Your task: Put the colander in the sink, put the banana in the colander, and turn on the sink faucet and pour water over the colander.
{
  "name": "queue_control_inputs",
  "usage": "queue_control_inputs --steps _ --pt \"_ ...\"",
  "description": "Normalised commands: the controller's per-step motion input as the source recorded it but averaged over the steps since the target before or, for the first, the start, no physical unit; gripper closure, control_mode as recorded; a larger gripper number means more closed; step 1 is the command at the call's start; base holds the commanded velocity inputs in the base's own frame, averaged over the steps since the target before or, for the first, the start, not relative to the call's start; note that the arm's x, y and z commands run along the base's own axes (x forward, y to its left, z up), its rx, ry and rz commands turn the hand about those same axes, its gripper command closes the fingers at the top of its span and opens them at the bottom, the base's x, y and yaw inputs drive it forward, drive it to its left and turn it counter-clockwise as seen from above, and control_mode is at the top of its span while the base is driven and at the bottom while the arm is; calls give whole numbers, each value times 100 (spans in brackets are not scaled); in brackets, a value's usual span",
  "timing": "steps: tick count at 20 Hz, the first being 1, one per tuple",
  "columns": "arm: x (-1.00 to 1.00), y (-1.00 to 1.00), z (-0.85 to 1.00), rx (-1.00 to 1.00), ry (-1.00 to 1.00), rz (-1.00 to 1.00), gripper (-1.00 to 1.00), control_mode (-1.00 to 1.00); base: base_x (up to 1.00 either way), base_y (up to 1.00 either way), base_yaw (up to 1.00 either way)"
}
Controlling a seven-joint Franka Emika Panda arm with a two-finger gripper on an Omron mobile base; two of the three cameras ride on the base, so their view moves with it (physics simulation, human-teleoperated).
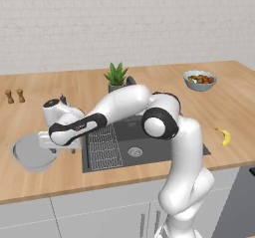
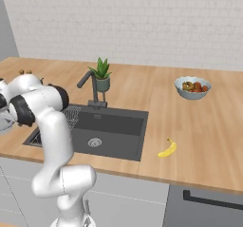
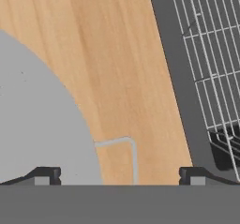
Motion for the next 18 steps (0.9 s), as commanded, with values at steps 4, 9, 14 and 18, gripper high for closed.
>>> queue_control_inputs --steps 4,9,14,18 --pt "0 0 -24 12 0 0 -100 -100 0 0 0" --pt "3 8 -22 18 0 0 -100 -100 0 0 0" --pt "8 24 -13 18 0 0 -100 -100 0 0 0" --pt "1 11 -1 8 0 0 100 -100 0 0 0"
